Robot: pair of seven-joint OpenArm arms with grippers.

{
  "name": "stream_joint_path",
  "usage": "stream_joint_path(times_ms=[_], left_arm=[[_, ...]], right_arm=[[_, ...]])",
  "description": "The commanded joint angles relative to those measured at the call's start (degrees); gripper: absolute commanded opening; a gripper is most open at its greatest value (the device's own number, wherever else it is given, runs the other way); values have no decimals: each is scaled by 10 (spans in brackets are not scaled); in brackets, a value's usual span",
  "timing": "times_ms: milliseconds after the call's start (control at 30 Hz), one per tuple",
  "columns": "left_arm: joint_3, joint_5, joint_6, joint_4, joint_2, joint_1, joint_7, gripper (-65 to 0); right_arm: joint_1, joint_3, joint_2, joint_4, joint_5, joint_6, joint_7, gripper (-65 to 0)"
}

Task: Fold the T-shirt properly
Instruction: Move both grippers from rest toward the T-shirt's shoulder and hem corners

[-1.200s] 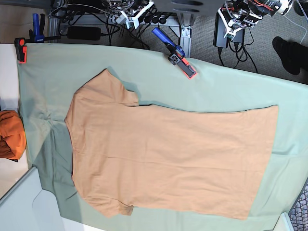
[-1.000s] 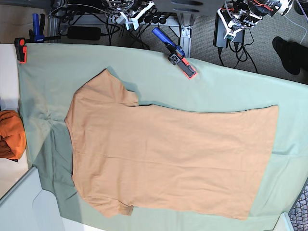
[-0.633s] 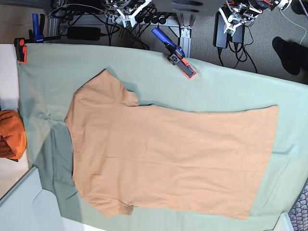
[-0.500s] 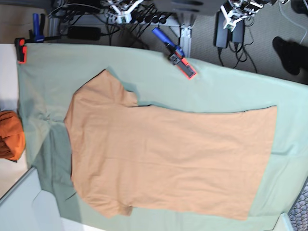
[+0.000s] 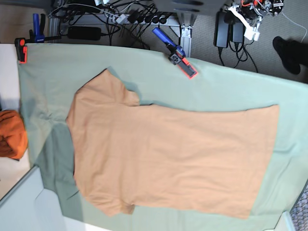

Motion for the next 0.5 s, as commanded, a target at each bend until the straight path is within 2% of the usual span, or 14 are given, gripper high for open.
stream_joint_path(times_ms=[0,167,333,367,467], left_arm=[[-8,-7,-13,29,-9,16,4,-564],[-36,-28,-13,174,-35,76,55,-564],[-92,-110,-13,331,-48,141,133,-555],[-106,-131,-13,361,-50,153,150,-540],[-144,-186,-13,443,-62,184,176,-440]], right_arm=[[-24,3,19,31,18,13,2,-650],[-120,35,64,196,56,14,-1,-650],[-211,113,84,376,113,14,-11,-650],[-223,133,84,411,126,14,-25,-650],[-237,189,83,501,171,14,-85,-650]])
